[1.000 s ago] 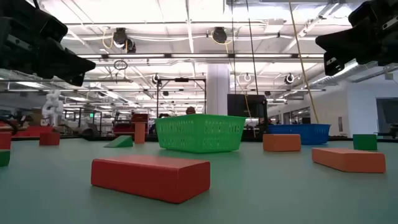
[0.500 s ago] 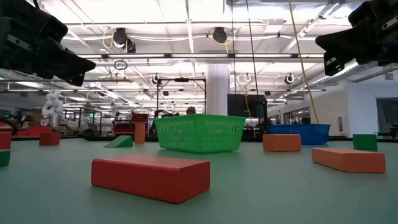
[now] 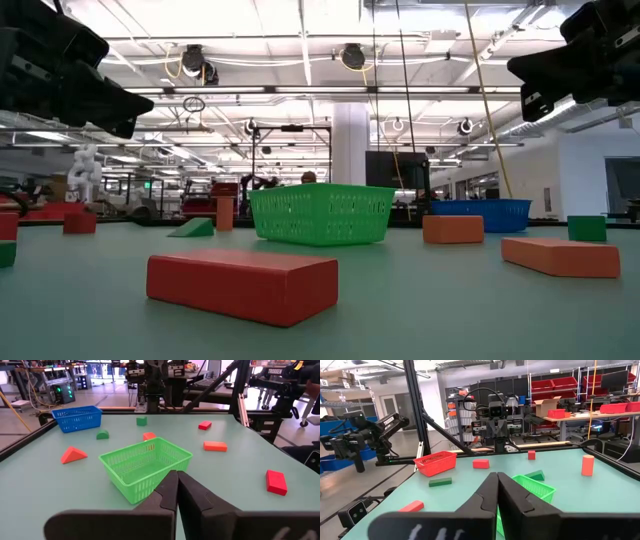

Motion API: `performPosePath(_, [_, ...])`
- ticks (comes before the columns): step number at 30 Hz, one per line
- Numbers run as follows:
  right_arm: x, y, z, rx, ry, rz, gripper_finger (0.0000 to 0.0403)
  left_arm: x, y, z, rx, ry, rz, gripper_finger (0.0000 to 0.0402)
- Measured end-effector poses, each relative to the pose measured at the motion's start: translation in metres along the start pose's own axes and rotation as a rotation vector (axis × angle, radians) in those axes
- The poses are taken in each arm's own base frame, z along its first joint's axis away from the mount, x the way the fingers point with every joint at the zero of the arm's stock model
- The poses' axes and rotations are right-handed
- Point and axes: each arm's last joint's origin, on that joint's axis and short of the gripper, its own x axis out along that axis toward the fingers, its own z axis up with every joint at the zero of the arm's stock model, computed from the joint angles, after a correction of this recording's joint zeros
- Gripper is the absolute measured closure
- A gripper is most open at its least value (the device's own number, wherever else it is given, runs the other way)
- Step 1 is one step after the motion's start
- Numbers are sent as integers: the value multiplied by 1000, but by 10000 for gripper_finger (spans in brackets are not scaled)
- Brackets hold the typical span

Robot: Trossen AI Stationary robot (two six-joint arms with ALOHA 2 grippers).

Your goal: Sort & place blocks by color

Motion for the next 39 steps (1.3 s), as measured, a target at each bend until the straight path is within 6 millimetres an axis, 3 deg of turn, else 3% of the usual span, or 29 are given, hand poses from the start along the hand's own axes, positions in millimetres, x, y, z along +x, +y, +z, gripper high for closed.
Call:
performPosePath(20, [0, 0, 0, 1, 0, 0, 403, 0, 0, 0, 0, 0, 0, 394])
performPosePath(26, [0, 0, 0, 82, -2, 0, 403, 0, 0, 0, 0, 0, 0, 394])
performPosePath(33, [0, 1, 8, 81, -80, 13, 403, 0, 0, 0, 0, 0, 0, 394])
performPosePath(39, [-1, 0, 14, -51, -152, -37, 403, 0, 0, 0, 0, 0, 0, 394])
